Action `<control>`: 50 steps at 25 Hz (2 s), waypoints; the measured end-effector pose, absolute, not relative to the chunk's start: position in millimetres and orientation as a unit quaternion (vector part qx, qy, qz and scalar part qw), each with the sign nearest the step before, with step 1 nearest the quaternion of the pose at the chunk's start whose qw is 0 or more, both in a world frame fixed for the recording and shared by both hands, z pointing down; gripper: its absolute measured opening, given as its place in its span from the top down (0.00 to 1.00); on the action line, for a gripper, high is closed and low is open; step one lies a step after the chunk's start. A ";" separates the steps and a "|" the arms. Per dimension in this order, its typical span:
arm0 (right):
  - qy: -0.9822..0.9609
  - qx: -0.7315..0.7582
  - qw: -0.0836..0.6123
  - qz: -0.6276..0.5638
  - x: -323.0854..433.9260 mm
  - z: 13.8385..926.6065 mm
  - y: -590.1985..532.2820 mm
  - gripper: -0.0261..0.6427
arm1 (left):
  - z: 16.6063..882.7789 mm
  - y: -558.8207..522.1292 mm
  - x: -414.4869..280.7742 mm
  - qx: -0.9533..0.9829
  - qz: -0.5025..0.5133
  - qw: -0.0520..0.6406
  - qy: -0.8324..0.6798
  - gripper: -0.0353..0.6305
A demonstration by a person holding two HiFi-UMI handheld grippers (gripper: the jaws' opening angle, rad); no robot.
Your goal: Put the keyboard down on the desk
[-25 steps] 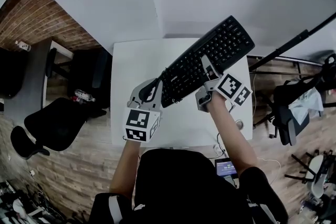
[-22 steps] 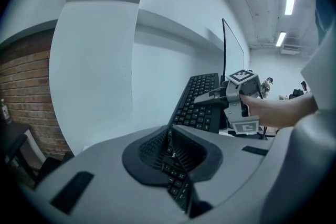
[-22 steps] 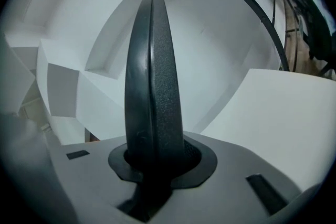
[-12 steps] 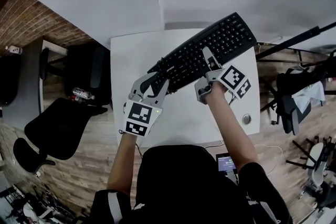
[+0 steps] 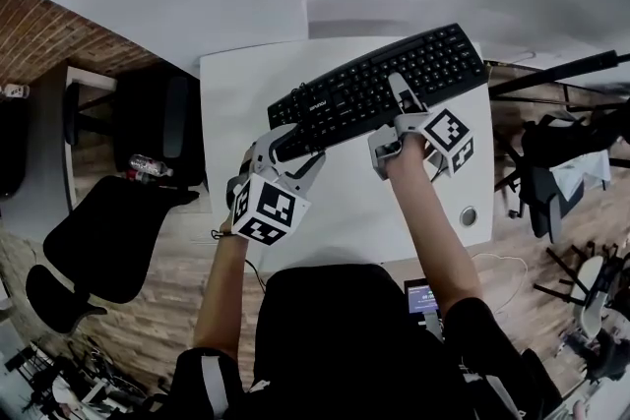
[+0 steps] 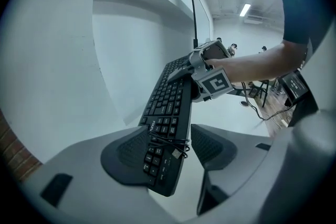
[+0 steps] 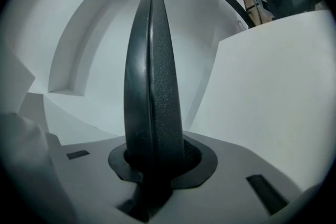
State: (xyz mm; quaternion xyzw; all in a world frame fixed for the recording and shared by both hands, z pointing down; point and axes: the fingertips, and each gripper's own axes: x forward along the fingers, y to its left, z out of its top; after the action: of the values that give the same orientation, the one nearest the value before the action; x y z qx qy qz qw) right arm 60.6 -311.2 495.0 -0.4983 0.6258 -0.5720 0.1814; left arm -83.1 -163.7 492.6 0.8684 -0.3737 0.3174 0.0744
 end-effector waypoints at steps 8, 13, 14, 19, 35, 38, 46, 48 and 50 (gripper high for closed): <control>0.576 -0.507 0.200 -0.609 66.5 530.4 -315.2 0.81 | 526.7 -167.6 -68.2 0.864 0.380 0.025 -0.329 0.50; 0.555 -0.512 0.204 -0.623 58.8 551.9 -321.4 0.80 | 543.1 -184.8 -76.1 0.847 0.415 -0.001 -0.332 0.48; 0.548 -0.513 0.204 -0.629 57.3 556.8 -321.6 0.80 | 544.8 -188.3 -77.4 0.843 0.421 -0.003 -0.335 0.48; 0.522 -0.529 0.196 -0.639 55.6 576.3 -318.1 0.80 | 563.7 -198.5 -82.2 0.836 0.432 -0.004 -0.338 0.48; 0.490 -0.532 0.205 -0.660 56.4 603.7 -335.4 0.80 | 601.1 -227.0 -89.5 0.812 0.473 -0.043 -0.339 0.55; 0.488 -0.530 0.202 -0.664 57.3 607.3 -336.4 0.80 | 602.2 -227.8 -89.5 0.814 0.471 -0.030 -0.339 0.57; 0.476 -0.526 0.180 -0.682 59.7 622.3 -335.1 0.81 | 602.9 -230.7 -87.7 0.815 0.476 -0.027 -0.331 0.58; 0.473 -0.524 0.176 -0.686 59.7 625.2 -334.8 0.81 | 603.0 -230.9 -87.5 0.814 0.478 -0.027 -0.329 0.58; 0.470 -0.521 0.173 -0.691 59.4 629.1 -334.5 0.81 | 603.7 -231.1 -87.5 0.814 0.479 -0.027 -0.327 0.58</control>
State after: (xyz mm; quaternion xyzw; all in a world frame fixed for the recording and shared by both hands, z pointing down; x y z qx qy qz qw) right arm 59.4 -334.5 629.1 -0.5205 0.4701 -0.6914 0.1732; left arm -87.5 -231.1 603.7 0.8142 -0.3274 0.4786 -0.0272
